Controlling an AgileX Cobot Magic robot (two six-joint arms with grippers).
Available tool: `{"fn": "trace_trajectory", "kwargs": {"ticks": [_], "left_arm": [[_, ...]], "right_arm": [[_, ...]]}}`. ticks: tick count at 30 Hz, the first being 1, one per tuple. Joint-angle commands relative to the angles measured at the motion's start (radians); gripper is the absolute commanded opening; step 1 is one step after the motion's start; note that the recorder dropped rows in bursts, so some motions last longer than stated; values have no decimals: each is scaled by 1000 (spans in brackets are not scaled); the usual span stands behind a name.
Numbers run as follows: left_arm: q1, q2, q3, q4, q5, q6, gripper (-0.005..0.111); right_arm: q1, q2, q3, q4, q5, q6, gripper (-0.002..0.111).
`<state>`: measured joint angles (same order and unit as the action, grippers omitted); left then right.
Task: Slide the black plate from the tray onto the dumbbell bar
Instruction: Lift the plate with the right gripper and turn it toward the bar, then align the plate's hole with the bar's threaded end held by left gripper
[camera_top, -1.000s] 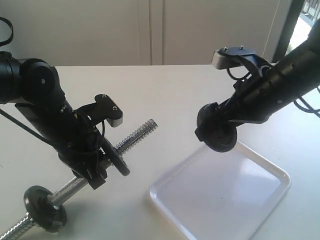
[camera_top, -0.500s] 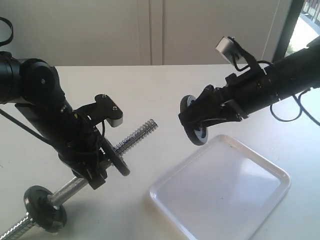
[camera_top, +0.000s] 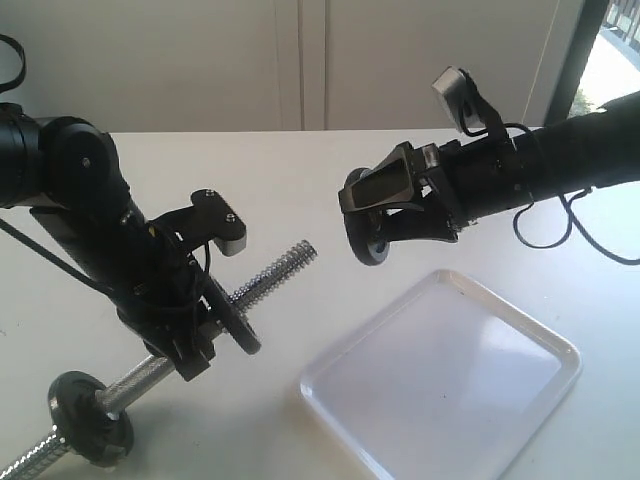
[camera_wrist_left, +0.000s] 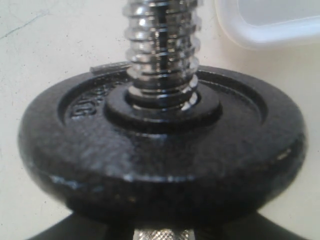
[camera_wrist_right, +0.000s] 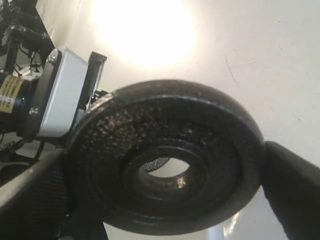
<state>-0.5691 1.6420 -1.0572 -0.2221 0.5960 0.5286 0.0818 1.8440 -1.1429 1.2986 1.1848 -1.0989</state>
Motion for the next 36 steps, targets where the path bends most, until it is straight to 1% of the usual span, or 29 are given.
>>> {"fn": "trace_trajectory", "kwargs": {"ticks": [1,9,17,20,28,36], "left_arm": [[-1,-48,-14,-62,4,26,0],[-1,-48,-14,-62,4,28,0],[-1,-48,-14,-65,4,28,0],[-1,-48,-14,-65,4,28,0],[-1,-48,-14,-65,4,28,0],[-1,-48,-14,-65,4,28,0]], "right_arm": [[8,21,-10,96,36,26,0],[58,101,-8,125,36,46,0],[77,147,-8,222,36,46,0],[80,160,-8,226,36,48,0],[126,160,-8,233,36,48,0],[127,160,-8,233,36,50,0]]}}
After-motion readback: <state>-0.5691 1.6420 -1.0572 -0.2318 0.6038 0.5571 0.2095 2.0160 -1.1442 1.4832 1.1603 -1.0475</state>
